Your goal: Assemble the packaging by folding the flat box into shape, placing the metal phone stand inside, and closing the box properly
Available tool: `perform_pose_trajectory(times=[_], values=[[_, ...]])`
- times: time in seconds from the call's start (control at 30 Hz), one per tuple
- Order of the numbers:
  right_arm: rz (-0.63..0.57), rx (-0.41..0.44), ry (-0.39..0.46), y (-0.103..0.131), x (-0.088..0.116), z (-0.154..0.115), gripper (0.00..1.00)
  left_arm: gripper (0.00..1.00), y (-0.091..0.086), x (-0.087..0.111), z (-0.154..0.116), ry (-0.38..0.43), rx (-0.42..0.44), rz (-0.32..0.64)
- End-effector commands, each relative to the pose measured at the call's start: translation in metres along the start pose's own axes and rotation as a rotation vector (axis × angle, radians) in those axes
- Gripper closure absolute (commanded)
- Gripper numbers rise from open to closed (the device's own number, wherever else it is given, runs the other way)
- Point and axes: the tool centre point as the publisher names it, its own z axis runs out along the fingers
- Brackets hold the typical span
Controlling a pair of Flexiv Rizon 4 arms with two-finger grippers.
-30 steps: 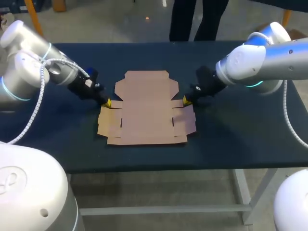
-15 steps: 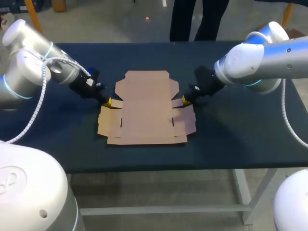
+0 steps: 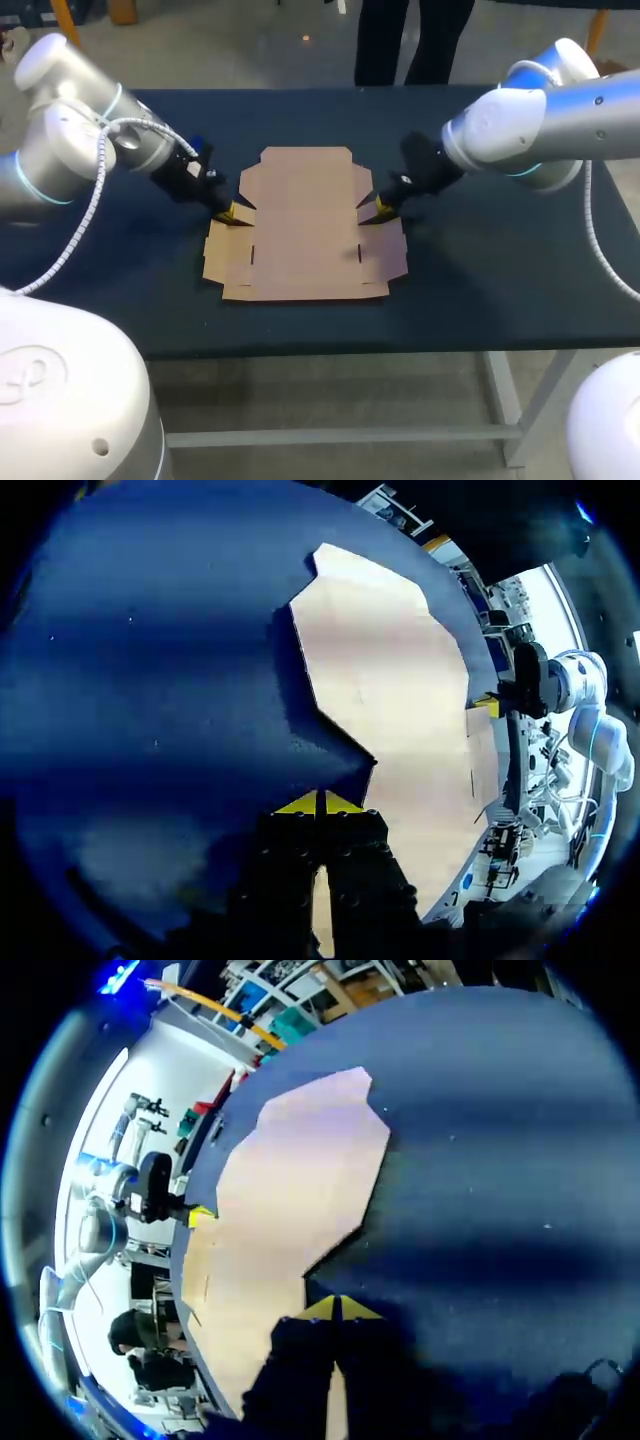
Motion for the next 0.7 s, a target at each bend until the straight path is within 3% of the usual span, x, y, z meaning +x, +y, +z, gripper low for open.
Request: perform_pose_trajectory(times=[0.03,0.7], values=[[0.004,-0.007,-0.036,-0.003,0.009,0.000,1.00,1.00,0.001,0.007,0.000,-0.029,0.004,-0.012],[0.018,-0.016,-0.088,-0.003,0.017,0.004,1.00,1.00,0.011,0.020,-0.006,-0.146,0.045,-0.075]])
